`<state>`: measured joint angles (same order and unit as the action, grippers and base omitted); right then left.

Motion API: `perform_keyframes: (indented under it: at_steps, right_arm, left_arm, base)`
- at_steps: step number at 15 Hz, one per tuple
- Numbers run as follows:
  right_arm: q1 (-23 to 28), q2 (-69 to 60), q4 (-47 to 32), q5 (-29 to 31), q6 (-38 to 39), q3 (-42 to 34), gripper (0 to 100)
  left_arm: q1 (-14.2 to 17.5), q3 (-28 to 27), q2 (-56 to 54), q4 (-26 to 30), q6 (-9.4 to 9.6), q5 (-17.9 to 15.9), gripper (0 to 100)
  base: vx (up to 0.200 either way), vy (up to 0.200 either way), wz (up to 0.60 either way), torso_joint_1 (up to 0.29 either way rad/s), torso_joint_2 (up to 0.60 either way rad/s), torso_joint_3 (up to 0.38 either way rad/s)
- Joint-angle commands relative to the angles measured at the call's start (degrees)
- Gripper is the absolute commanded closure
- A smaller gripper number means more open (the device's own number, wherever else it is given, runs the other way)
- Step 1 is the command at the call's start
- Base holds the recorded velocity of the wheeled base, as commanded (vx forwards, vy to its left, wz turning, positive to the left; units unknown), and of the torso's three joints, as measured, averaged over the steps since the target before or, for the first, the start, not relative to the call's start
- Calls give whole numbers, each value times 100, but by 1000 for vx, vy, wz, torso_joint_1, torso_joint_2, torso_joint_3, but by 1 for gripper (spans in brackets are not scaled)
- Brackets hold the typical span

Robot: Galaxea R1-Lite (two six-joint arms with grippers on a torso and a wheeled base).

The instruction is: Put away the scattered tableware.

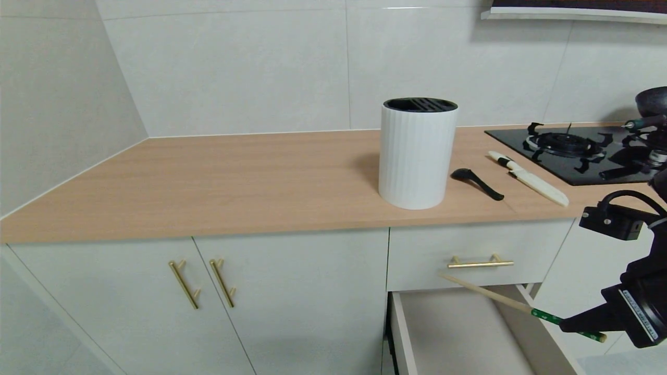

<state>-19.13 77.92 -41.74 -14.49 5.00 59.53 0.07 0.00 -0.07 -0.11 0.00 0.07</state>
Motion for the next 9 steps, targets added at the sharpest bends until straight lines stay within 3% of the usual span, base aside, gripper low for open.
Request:
perform_keyframes:
  at_steps: [1,9]
  right_arm:
    - [-30,65,-1,-1,1,-2,100]
    - [-38,136,-1,-1,1,-2,100]
  left_arm:
    - [1,0,7,2,0,1,0]
    - [1,0,7,2,0,1,0]
  base:
    - [0,0,0,-168,471,290]
    - [0,0,0,-154,461,310]
